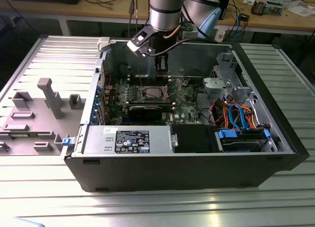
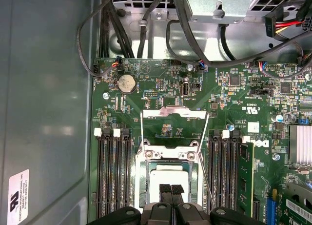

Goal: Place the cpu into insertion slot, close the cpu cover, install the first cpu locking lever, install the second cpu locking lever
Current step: 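Close the cpu cover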

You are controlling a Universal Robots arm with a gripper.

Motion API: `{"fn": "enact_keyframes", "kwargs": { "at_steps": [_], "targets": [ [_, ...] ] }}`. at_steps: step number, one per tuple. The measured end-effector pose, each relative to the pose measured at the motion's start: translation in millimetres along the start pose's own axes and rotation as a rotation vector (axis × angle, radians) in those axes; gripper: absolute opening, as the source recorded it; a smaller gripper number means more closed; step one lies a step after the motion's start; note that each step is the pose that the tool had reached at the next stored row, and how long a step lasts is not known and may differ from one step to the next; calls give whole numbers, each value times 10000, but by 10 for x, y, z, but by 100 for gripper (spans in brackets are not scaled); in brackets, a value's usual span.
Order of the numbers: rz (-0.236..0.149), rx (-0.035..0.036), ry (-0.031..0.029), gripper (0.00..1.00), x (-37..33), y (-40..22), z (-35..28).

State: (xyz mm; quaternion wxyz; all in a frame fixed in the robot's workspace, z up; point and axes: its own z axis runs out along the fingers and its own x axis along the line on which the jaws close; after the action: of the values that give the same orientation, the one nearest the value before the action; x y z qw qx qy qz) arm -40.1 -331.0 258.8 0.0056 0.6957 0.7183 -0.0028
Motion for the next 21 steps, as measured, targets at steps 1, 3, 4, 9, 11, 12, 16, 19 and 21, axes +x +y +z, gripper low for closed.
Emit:
{"fn": "enact_keyframes", "kwargs": {
  "at_steps": [1,3,4,9,11,12,16,19,21],
  "targets": [
    [0,0,0,11,0,0,0],
    [0,0,-1,11,0,0,0],
    [-1,0,0,11,0,1,0],
    [0,1,0,11,0,1,-17],
    [0,0,-1,11,0,1,-36],
    [0,0,-1,11,-1,1,-44],
    [0,0,0,11,-1,1,-52],
    [0,0,-1,11,-1,7,-53],
    [0,0,-1,11,-1,11,-54]
  ]
}}
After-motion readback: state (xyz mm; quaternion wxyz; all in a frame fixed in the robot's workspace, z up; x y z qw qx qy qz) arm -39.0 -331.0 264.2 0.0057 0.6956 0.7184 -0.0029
